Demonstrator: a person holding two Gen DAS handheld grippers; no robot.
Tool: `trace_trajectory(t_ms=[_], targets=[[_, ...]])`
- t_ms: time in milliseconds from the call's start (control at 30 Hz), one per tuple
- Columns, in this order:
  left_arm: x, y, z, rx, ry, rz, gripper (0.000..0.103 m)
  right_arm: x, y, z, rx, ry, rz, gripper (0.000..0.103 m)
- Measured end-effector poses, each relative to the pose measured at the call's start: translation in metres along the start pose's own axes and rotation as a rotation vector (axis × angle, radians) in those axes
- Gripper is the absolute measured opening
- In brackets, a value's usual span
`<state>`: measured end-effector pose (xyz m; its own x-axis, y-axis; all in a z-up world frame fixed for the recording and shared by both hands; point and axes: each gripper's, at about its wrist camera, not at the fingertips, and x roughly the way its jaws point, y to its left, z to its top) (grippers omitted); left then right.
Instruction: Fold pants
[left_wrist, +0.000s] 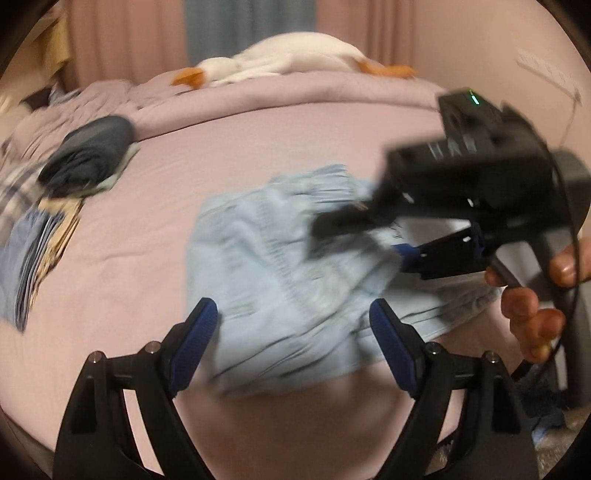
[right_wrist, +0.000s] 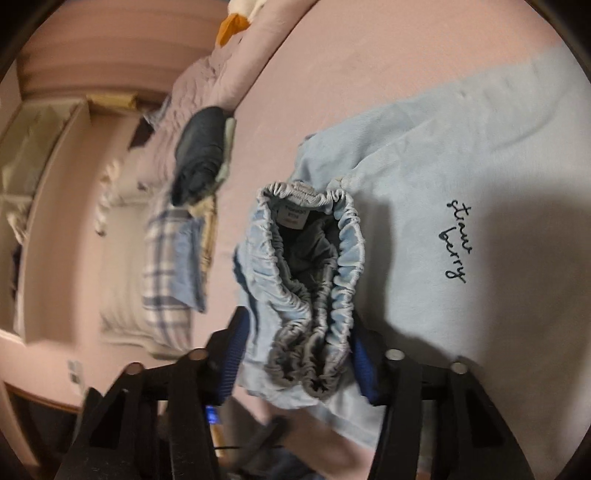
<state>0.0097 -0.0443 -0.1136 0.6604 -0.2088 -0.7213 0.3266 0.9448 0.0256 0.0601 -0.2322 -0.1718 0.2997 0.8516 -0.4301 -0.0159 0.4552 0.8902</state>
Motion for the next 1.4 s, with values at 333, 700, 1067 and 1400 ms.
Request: trace_trajectory(t_ms=[333,700,1067,1400], targets=[[-0.008,0.072,-0.017,-0.298,0.007,0.037,0.084,-0.001,0.021,-0.004,-0.185,-0.022,-0.163,0.031],[-0.012,0.082,-0.032,-0.376,0.010,0.024,0.084,-0.016,0.051,-0.002,-0.265,-0.071,-0.171,0.030],[-0.011,0.091,-0.030,-0.412,0.018,0.012,0.084,-0.067,0.056,-0.002,-0.284,-0.185,-0.162,0.027],[0.000,0.087,-0.013,-0.421,0.039,-0.020,0.084,-0.115,0.010,-0.004,-0.161,-0.306,-0.191,0.027]])
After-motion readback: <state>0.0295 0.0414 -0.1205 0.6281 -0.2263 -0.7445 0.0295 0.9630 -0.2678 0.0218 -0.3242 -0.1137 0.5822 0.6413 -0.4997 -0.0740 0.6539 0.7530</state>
